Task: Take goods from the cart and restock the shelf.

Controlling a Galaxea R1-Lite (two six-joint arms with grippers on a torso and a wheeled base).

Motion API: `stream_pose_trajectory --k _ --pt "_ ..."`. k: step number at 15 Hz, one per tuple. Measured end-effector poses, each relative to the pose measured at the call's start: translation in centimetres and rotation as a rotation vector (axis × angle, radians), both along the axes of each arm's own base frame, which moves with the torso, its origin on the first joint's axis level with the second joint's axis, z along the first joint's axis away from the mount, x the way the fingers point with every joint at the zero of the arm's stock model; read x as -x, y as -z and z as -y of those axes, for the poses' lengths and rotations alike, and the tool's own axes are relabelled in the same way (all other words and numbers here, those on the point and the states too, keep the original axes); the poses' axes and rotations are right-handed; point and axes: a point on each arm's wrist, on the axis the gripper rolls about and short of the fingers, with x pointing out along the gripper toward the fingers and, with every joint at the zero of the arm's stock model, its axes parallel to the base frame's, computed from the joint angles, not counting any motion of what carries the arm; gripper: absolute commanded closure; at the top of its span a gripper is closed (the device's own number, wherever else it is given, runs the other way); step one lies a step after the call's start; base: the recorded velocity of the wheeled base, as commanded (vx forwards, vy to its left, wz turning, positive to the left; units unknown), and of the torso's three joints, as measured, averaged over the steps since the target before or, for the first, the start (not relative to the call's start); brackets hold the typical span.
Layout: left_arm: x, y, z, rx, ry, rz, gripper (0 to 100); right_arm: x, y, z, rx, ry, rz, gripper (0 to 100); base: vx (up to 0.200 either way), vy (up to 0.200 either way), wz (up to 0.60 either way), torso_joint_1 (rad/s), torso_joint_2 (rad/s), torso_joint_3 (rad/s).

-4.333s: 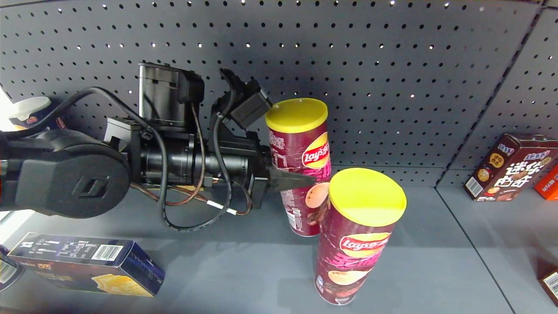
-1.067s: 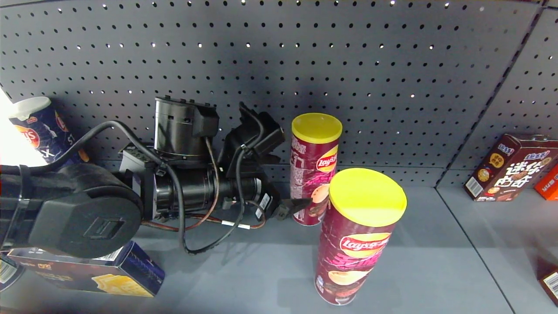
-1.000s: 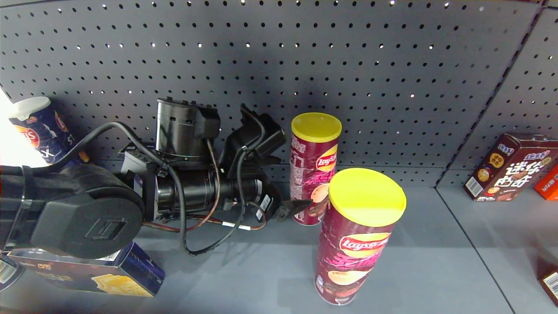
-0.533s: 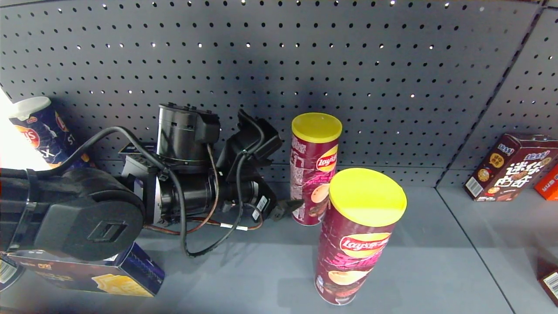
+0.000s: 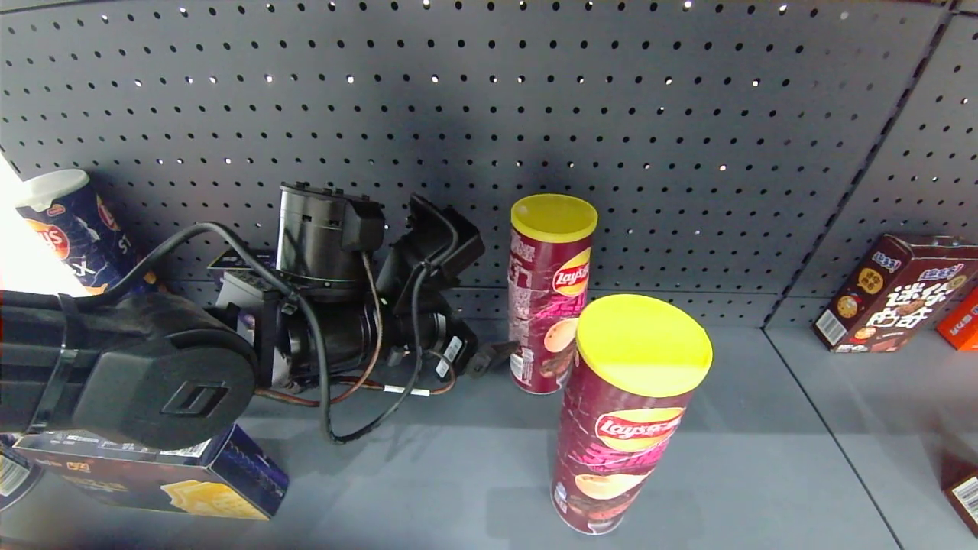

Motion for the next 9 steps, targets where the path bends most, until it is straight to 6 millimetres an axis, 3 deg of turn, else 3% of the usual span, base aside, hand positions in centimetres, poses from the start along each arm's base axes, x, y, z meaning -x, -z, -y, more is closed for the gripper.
stream_pose_trajectory --k 9 --pt "-1.2 -0.6 -0.2 0.026 -0.106 0.010 0 0.0 0.0 0.0 0.000 0.000 0.000 0 0.000 0.000 0.00 0.000 0.00 0.000"
